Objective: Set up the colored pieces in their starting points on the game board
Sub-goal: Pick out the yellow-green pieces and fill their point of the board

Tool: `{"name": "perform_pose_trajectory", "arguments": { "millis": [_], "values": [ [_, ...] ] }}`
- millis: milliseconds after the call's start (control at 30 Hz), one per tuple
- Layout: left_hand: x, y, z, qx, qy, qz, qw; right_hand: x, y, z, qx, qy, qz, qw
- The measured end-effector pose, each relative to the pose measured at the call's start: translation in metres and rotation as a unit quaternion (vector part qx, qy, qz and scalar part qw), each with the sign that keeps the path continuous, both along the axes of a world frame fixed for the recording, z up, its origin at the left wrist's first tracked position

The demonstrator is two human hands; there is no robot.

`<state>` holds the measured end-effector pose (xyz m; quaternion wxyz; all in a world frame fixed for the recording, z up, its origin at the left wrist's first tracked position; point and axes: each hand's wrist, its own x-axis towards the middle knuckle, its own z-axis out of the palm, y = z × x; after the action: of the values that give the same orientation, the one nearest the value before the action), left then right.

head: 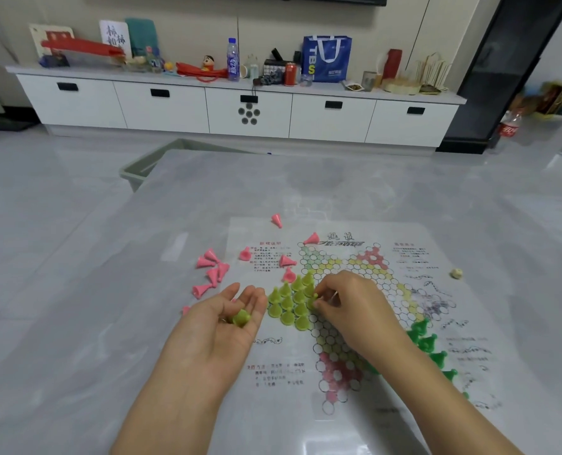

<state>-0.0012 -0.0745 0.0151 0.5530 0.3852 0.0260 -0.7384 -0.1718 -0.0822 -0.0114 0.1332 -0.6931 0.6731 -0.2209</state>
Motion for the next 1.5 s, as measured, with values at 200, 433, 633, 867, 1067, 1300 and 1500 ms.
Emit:
{"name": "perform_pose_trajectory", "arguments": {
  "millis": [200,433,633,867,1067,1300,1500],
  "values": [
    [0.002,0.001,0.0,-0.009,0.0,0.001,1.0,0.001,0.0,-0.002,-0.006,0.003,0.003,1.0],
    [-0.002,0.001,0.0,-0.023,-0.005,-0.02,1.0,0.0,0.0,-0.003,-0.012,0.002,0.011,1.0],
    [-0.007,0.005,0.001,-0.069,-0.038,-0.064,0.995,0.0,0.006,0.018,-0.062,-0.039,-0.001,0.997],
    [-0.027,0.012,-0.004,-0.141,-0.228,-0.13,0.955,0.023,0.019,0.048,-0.046,-0.179,0.107,0.977],
    [-0.031,0.014,-0.002,-0.157,-0.28,-0.146,0.936,0.025,0.023,0.044,0.048,-0.197,0.158,0.966],
    [-0.033,0.017,-0.004,-0.187,-0.36,-0.157,0.9,0.021,0.027,0.046,0.089,-0.221,0.153,0.959],
    [-0.037,0.019,0.0,-0.197,-0.374,-0.152,0.893,0.02,0.026,0.043,0.108,-0.235,0.126,0.958]
  ]
}}
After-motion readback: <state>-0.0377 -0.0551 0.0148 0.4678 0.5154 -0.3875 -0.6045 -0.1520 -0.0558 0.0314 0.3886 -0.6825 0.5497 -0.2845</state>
